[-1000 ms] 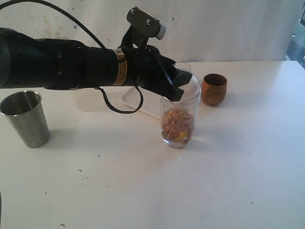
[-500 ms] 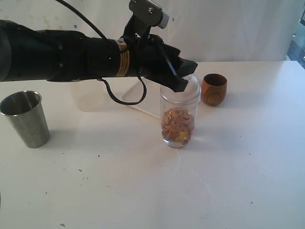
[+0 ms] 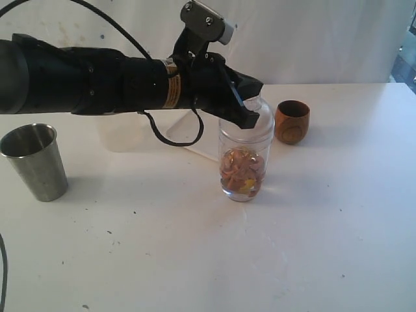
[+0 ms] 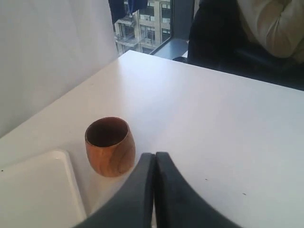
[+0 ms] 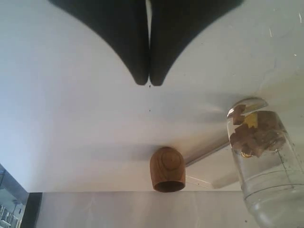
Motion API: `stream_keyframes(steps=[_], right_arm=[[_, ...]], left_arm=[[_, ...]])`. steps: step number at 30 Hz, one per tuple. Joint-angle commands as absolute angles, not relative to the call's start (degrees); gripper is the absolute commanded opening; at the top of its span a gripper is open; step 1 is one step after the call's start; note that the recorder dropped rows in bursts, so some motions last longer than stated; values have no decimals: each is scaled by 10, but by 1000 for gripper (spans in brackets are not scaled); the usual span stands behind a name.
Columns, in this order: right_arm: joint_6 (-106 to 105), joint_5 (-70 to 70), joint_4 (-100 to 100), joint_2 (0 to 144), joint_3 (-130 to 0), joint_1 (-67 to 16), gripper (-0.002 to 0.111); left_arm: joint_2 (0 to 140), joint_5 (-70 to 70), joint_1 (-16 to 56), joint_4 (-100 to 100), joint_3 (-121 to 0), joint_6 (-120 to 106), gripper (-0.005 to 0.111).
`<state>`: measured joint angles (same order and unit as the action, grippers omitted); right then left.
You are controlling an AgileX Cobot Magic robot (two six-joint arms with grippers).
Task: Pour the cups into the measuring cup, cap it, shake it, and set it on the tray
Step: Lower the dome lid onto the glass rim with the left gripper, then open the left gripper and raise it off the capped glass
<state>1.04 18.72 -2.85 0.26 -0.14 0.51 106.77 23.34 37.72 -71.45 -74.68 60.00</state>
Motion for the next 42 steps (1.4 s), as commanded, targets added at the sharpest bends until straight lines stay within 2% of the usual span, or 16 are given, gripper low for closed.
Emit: stream_keyframes(steps=[1,16,24,29,35,39,42], right_arm=[[13,181,-29,0,0,8,0],[13,181,-29,0,0,8,0],[13,181,-29,0,0,8,0],[13,181,-29,0,0,8,0],[13,181,-29,0,0,8,0],[13,181,-29,0,0,8,0],[21,181,-29,0,0,8,0]], left_arm=[[1080,239,380,-721,-744,600,1],[1071,227,380,-721,-744,601,0],[1041,235,380,-721,-748,601,8],[1008,179,380,-741,-748,603,0],[987,144,380,-857,-748,676,0],[987,49,380,-994,-748,810,0],[978,-33,380,-999,-748,833,0]])
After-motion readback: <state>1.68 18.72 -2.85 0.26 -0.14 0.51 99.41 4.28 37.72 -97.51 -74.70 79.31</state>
